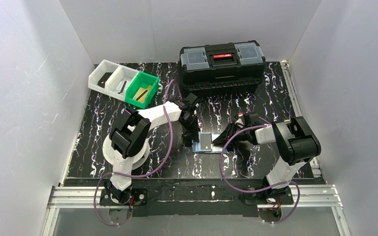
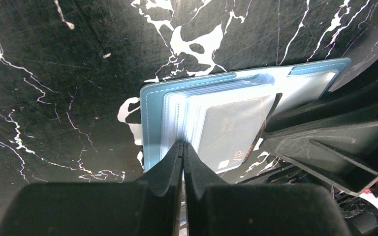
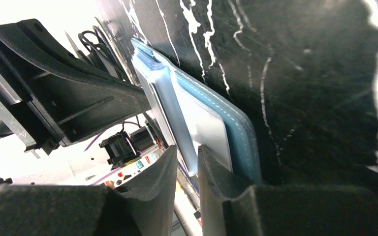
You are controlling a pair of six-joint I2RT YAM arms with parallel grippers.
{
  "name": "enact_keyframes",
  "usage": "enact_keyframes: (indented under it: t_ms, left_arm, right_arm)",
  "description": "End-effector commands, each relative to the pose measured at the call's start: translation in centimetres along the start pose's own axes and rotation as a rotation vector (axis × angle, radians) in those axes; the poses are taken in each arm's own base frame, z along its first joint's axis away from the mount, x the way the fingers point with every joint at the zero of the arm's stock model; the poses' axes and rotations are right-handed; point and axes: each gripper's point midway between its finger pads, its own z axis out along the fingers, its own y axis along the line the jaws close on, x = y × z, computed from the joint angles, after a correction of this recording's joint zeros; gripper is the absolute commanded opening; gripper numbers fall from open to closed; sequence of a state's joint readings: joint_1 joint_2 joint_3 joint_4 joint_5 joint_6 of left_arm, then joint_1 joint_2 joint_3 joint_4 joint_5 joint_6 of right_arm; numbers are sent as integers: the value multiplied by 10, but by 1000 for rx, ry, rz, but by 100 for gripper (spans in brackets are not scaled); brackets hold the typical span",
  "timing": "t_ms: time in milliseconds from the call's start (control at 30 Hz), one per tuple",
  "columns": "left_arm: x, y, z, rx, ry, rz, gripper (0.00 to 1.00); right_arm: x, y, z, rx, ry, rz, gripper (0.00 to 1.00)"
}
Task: Take the credit cards out of the card holder
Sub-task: Remove the credit card from the card holder.
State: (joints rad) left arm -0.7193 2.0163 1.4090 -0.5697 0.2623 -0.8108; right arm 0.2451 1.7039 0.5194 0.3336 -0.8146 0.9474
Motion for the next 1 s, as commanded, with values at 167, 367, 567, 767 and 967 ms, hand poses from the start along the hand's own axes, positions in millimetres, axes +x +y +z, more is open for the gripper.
enact_keyframes:
  t_ms: [167, 367, 567, 767, 967]
  left_arm:
    - [24, 80, 41, -299, 74, -2, 0]
    - [23, 78, 41, -297, 73, 3, 0]
    - [22, 80, 42, -306, 74, 2, 0]
    - [22, 82, 43, -317, 75, 3, 0]
    - [21, 88, 39, -323, 72, 5, 0]
  right_arm:
    - [9, 3, 10, -2, 38, -18, 25]
    - [9, 4, 11, 1, 37, -21, 22]
    - [10, 2, 7, 26, 16, -39, 6]
    - [10, -2, 3, 63, -8, -58, 1]
    - [10, -8, 0, 87, -21, -58, 1]
